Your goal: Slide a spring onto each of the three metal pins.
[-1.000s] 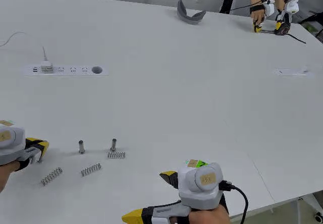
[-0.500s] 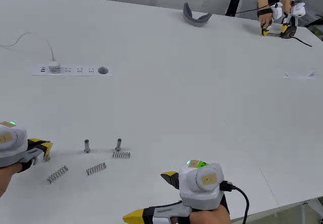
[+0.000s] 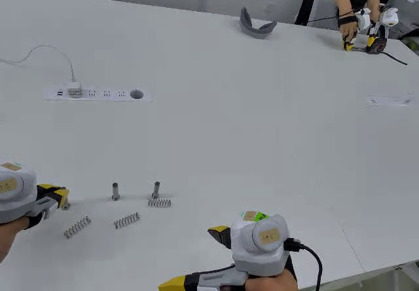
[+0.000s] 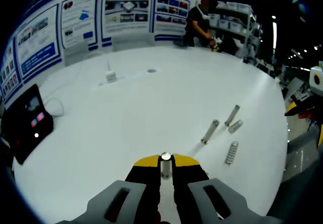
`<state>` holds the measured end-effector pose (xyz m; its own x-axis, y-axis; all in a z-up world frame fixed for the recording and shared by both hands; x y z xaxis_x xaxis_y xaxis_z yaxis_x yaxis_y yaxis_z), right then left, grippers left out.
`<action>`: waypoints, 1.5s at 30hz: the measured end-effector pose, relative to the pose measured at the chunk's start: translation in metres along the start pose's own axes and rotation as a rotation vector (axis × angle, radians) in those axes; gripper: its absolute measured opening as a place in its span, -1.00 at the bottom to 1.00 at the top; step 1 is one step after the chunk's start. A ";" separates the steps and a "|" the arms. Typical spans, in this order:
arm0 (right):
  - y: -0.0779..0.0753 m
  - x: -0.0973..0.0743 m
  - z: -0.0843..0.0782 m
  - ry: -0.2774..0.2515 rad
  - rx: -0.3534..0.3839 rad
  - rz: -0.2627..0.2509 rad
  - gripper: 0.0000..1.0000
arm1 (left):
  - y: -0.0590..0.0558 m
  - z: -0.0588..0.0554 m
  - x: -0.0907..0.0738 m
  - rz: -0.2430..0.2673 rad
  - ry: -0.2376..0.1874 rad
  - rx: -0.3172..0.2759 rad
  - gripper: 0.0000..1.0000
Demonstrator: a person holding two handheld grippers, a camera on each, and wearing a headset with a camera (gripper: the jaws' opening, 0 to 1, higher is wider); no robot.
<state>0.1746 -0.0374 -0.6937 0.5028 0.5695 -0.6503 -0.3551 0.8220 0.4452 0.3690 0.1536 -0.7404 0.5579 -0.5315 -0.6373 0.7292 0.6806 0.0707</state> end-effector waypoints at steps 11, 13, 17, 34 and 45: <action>-0.001 -0.002 -0.001 -0.003 0.000 -0.005 0.88 | -0.007 0.004 0.007 -0.005 -0.001 0.018 -0.86; -0.001 -0.002 -0.001 -0.003 0.002 -0.005 0.88 | -0.008 0.005 0.009 -0.007 -0.002 0.020 -0.86; -0.002 -0.003 -0.001 -0.003 0.002 -0.007 0.88 | -0.010 0.007 0.012 -0.007 -0.006 0.021 -0.86; -0.003 -0.003 -0.005 -0.003 0.013 -0.009 0.88 | -0.015 0.011 0.014 -0.010 -0.008 0.043 -0.85; -0.003 -0.001 -0.006 0.001 0.013 -0.006 0.88 | -0.018 0.011 0.011 -0.014 -0.007 0.076 -0.84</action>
<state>0.1699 -0.0405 -0.6977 0.5038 0.5647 -0.6537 -0.3416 0.8253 0.4497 0.3664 0.1302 -0.7400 0.5495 -0.5445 -0.6337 0.7650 0.6329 0.1195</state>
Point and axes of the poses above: the centre of the closed fingertips' face, and the gripper's own axes: x roughly forward along the fingers, y roughly to its left, z roughly out of its top, the point moved 1 cm from there along -x, roughly backward along the fingers, and after that the axes turned 11 degrees about x, right-handed, at the moved point
